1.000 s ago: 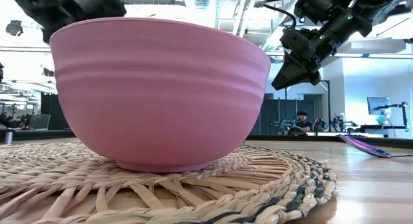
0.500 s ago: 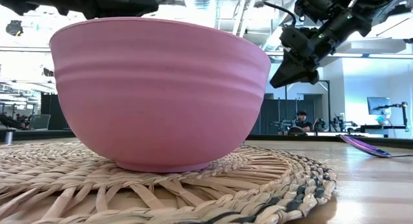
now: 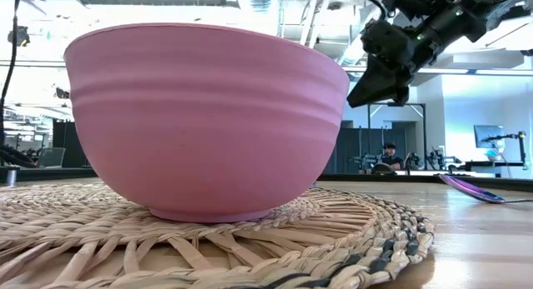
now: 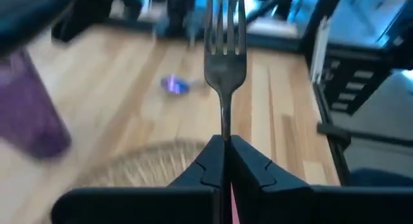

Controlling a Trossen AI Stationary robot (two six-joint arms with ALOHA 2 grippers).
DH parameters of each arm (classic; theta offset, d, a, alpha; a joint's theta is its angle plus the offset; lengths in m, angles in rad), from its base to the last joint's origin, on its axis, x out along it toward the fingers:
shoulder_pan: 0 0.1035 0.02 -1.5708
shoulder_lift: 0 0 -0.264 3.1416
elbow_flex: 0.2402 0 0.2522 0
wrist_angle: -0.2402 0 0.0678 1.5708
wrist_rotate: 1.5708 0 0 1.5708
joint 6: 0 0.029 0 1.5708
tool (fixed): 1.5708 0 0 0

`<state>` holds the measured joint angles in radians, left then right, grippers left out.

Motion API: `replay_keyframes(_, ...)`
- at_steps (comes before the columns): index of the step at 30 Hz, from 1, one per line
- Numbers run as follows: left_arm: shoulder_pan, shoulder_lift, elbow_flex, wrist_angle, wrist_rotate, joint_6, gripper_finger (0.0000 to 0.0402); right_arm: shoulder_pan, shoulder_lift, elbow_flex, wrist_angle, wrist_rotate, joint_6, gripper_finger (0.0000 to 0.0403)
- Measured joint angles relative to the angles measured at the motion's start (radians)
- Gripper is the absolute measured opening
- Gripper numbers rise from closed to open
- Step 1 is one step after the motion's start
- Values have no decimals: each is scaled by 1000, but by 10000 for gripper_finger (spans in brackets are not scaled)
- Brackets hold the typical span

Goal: Pick & Place Utensil
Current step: Put the black fork into the pink bowl

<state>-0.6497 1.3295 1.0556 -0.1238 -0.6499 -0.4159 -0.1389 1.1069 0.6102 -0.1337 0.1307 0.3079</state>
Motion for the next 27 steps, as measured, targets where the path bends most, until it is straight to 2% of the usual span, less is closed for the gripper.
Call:
replay_keyframes(4,15,86,125,-245,147,-218,9,57,0,0,9,0,0,87)
replay_keyframes(8,36,171,133,-335,362,-280,10,104,0,0,28,0,0,87)
replay_keyframes(12,56,243,133,-386,492,-348,14,139,0,0,75,-1,0,87)
replay_keyframes(17,98,284,133,-385,595,-383,16,177,0,-1,171,-2,-2,87)
replay_keyframes(24,183,267,133,-384,680,-405,17,277,49,0,302,-2,0,87)
replay_keyframes(27,216,267,133,-385,735,-419,17,333,94,0,381,-54,-1,87)
